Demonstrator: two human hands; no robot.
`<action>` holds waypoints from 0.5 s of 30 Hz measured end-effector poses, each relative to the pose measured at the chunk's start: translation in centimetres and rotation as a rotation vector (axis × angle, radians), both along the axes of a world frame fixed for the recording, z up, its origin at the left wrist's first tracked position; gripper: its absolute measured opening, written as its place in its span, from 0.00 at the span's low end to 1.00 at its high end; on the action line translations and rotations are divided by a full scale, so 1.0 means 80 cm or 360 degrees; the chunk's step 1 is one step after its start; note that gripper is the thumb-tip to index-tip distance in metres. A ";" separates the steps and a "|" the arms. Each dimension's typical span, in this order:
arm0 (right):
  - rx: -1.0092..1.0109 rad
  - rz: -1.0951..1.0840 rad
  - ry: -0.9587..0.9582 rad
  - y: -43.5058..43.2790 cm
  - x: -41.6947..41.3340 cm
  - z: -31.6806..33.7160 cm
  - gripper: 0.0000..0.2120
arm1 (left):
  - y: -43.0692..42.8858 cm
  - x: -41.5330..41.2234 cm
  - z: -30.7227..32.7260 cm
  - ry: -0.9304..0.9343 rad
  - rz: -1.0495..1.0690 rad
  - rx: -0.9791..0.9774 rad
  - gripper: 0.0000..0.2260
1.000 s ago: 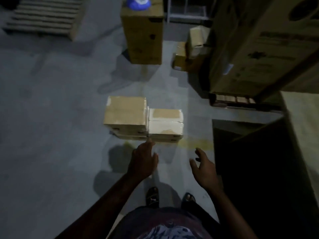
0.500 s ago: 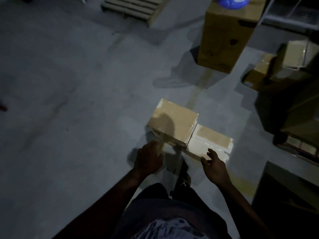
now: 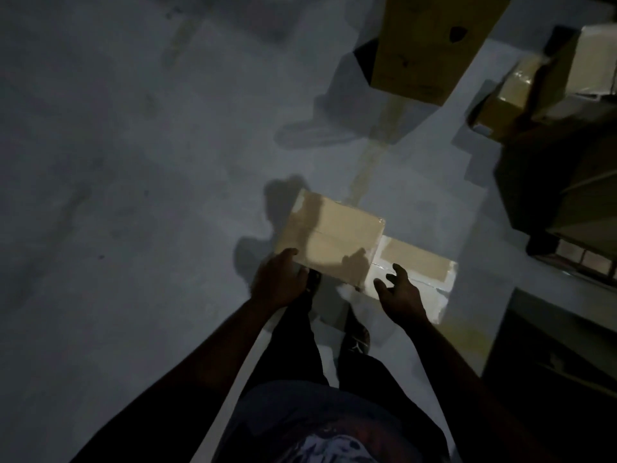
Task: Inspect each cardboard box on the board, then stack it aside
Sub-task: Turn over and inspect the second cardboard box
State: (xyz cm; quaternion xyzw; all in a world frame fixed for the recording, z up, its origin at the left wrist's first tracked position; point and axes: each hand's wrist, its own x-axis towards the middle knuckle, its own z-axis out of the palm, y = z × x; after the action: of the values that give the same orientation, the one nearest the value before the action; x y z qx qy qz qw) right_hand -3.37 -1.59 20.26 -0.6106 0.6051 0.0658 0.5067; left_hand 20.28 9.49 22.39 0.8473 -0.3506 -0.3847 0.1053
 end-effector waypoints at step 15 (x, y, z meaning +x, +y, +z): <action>0.0370 -0.0387 0.0400 -0.086 0.098 -0.182 0.34 | -0.118 0.174 -0.208 0.0244 -0.0337 0.0586 0.30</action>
State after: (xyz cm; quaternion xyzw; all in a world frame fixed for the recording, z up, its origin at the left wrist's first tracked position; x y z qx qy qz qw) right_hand 4.46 -8.44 5.66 -0.4576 0.7211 0.1493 0.4983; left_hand 34.19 0.08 5.77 0.7790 -0.3524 -0.5144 -0.0659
